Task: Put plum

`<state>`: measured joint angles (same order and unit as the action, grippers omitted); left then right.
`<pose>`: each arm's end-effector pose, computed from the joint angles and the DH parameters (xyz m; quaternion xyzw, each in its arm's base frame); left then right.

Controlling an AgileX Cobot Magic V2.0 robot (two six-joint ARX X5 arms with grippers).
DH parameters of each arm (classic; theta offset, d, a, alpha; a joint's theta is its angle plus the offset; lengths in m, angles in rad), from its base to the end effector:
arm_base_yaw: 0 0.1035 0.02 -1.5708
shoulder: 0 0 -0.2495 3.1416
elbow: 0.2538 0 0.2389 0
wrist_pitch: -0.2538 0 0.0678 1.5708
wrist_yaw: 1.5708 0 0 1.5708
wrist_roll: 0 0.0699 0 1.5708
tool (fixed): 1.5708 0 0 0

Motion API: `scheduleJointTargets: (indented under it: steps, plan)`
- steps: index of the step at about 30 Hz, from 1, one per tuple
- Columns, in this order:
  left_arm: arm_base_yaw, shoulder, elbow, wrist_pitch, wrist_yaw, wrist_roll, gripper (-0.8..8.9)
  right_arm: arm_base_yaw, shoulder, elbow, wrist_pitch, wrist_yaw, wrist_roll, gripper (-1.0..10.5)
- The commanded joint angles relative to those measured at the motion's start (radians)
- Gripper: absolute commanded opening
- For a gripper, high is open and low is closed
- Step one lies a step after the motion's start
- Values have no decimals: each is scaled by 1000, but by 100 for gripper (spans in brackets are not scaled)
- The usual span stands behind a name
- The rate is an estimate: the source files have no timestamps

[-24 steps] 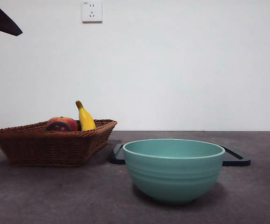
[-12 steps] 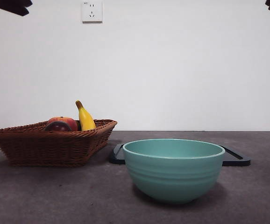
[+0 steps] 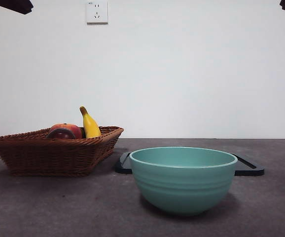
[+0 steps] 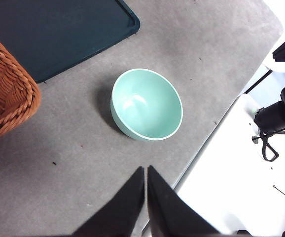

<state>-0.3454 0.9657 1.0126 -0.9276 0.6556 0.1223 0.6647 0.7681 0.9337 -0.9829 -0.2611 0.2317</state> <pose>0.1594 -0.1026 0.2844 -0.0172 0.3938 -0.4590 0.7962 0.1080 0.1076 0.2754 0.0158 0.4341 0.3620 0.8248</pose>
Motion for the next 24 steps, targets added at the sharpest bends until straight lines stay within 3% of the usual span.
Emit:
scheduleJointTargets:
  steps: [1, 17, 20, 24]
  plan:
    - [-5, 7, 23, 7, 5, 16, 8, 7, 8, 16, 11, 0, -8, 6]
    - [-2, -28, 23, 34, -6, 31, 7, 7, 8, 16, 10, 0, -8, 6]
    - [26, -75, 22, 158, -61, 17, 7, 7, 8, 16, 11, 0, -8, 6]
    - [103, -165, 11, 390, -254, -24, 7, 7, 6, 16, 11, 0, -8, 5]
